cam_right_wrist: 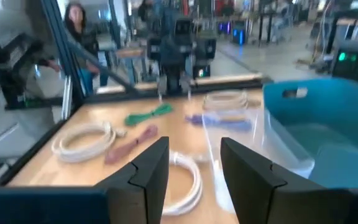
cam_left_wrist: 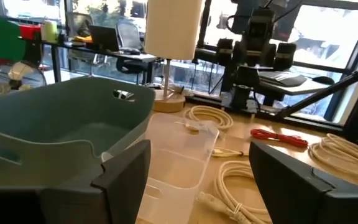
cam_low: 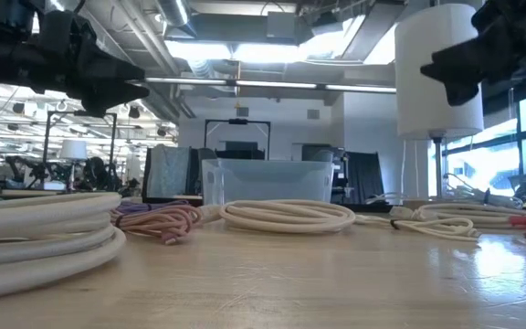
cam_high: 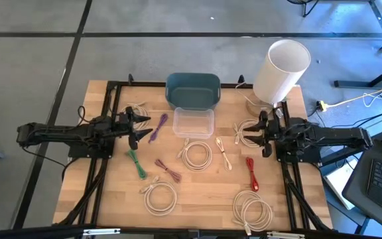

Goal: Pick & Place USB Port
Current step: Put the brown HDMI cable into the blue bin

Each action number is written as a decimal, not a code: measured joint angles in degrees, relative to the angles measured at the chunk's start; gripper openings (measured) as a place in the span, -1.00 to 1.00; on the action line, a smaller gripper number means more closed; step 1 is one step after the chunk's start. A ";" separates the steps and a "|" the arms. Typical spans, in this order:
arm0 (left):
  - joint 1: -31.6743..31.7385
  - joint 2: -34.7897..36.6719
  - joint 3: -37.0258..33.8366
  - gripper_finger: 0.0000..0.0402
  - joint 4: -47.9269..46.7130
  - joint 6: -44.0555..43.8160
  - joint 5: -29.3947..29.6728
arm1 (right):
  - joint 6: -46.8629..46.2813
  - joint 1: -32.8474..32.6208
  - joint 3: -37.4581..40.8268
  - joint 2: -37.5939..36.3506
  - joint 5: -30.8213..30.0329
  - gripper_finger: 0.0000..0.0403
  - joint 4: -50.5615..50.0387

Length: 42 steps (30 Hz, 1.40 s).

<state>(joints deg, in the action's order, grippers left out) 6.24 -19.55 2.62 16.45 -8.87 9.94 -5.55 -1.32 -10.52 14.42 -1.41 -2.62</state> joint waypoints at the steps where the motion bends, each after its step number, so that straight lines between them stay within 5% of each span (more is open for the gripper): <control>1: 0.00 0.02 -0.06 0.33 0.06 -0.49 0.02 | -0.01 -0.11 0.02 0.56 0.00 -0.27 -0.67; 19: 0.00 0.04 -0.10 0.33 0.02 -0.87 -0.03 | -12.24 -0.16 -1.61 20.60 -9.85 -0.27 -4.77; 26: 0.02 0.04 -0.10 0.33 0.02 -0.87 1.35 | -16.98 -0.16 -12.27 30.54 -20.56 -0.27 -23.18; 31: 0.02 0.04 -0.10 0.33 0.02 -0.86 1.35 | -22.57 -0.16 -17.09 38.15 -21.52 -0.27 -31.95; 42: 0.02 0.04 -0.12 0.33 0.02 -0.87 1.35 | -20.82 -0.16 -18.73 45.99 -21.53 -0.27 -27.48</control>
<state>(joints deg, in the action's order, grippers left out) 6.26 -19.51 2.50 16.47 -9.74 11.29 -26.37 -1.48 -29.26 60.41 -22.94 -30.10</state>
